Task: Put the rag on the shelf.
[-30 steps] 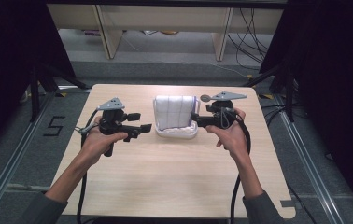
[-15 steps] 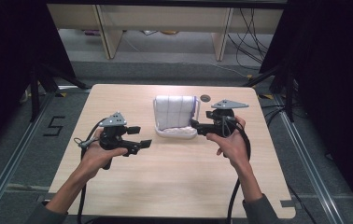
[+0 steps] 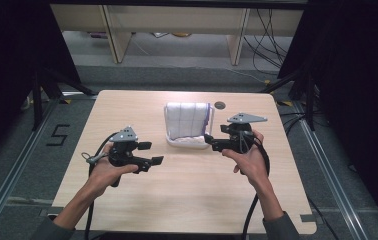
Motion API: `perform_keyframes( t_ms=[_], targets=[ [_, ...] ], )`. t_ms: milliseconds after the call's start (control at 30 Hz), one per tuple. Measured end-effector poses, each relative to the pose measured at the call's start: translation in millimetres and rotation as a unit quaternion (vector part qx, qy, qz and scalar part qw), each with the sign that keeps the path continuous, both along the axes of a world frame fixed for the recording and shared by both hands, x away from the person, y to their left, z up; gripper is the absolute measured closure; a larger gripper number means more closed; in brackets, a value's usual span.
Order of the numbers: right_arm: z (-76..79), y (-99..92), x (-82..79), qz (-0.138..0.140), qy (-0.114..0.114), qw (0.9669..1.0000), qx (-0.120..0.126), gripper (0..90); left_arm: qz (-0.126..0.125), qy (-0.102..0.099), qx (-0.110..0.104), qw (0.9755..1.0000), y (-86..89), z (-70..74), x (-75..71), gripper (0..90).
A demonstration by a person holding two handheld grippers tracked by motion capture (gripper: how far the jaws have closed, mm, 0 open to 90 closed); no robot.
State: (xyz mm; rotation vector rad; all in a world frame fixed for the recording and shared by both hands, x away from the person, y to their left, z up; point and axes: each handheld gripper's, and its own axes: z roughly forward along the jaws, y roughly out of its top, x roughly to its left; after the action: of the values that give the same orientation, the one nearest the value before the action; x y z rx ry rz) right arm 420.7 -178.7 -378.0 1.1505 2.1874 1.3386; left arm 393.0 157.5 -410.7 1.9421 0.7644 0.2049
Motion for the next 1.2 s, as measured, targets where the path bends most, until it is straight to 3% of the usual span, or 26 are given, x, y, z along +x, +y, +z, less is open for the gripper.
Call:
perform_keyframes(
  t_ms=[33, 100, 367, 467, 500, 567, 667, 733, 767, 800, 1000, 1033, 1067, 1133, 1167, 1200],
  targets=[
    [-0.2, 0.8, -1.7, -0.003, 0.013, 0.9999, 0.006, 27.4, -0.002, -0.001, 0.002, 1.0, -0.5, -1.2, 0.0, 25.8],
    [-1.0, 2.3, -3.6, -0.008, 0.017, 0.9998, 0.008, 27.4, 0.0, -0.005, 0.009, 0.9999, -1.0, -3.4, -1.3, 25.7],
    [-7.0, 11.2, -3.9, 0.001, 0.017, 0.9998, -0.004, 27.3, 0.004, 0.008, 0.018, 0.9998, -2.4, -18.9, -10.2, 25.7],
    [-6.7, 12.2, -5.4, 0.004, 0.018, 0.9998, -0.007, 27.1, 0.012, 0.002, 0.023, 0.9997, -0.9, -21.9, -10.6, 25.7],
    [-7.0, 13.9, -6.6, 0.002, 0.021, 0.9998, 0.001, 27.0, 0.01, 0.007, 0.021, 0.9997, 0.2, -22.3, -10.6, 25.7],
    [-7.8, 11.6, -5.3, 0.008, 0.013, 0.9999, -0.007, 27.0, 0.013, 0.007, 0.017, 0.9997, 1.9, -23.4, -11.7, 25.6],
    [-9.5, 11.9, -9.6, 0.003, 0.03, 0.9995, -0.008, 26.9, 0.017, 0.008, 0.019, 0.9996, 4.9, -25.2, -14.5, 25.5],
    [-11.9, 11.4, -8.5, 0.01, 0.017, 0.9997, -0.013, 26.9, 0.015, 0.01, 0.019, 0.9997, 7.4, -27.4, -16.1, 25.2],
    [-14.6, 12.9, -11.6, 0.007, 0.033, 0.9994, -0.006, 26.9, 0.015, 0.012, 0.019, 0.9996, 8.6, -28.1, -17.4, 25.2],
    [-16.2, 12.1, -11.3, 0.01, 0.024, 0.9996, -0.015, 26.9, 0.019, 0.011, 0.018, 0.9996, 9.7, -29.3, -18.8, 25.2],
    [-23.8, 14.8, -18.4, 0.009, 0.047, 0.9988, -0.011, 26.5, 0.02, 0.019, 0.017, 0.9995, 20.0, -37.0, -23.2, 24.8],
    [-25.4, 14.2, -17.6, 0.019, 0.037, 0.999, -0.015, 26.4, 0.024, 0.021, 0.015, 0.9994, 21.9, -39.0, -24.4, 24.9],
    [-26.9, 16.2, -20.1, 0.013, 0.043, 0.9989, -0.008, 25.4, 0.025, 0.02, 0.015, 0.9994, 23.4, -40.5, -25.2, 24.7],
    [-29.1, 16.3, -21.3, 0.017, 0.033, 0.9991, -0.019, 24.4, 0.026, 0.022, 0.014, 0.9993, 24.9, -43.3, -26.5, 24.6],
    [-30.0, 18.2, -23.2, 0.018, 0.041, 0.9989, -0.011, 24.3, 0.026, 0.024, 0.013, 0.9993, 25.2, -44.7, -27.3, 24.5],
    [-31.9, 18.9, -23.4, 0.025, 0.034, 0.999, -0.013, 24.2, 0.028, 0.025, 0.014, 0.9992, 25.6, -45.6, -28.5, 24.4]
  ],
)
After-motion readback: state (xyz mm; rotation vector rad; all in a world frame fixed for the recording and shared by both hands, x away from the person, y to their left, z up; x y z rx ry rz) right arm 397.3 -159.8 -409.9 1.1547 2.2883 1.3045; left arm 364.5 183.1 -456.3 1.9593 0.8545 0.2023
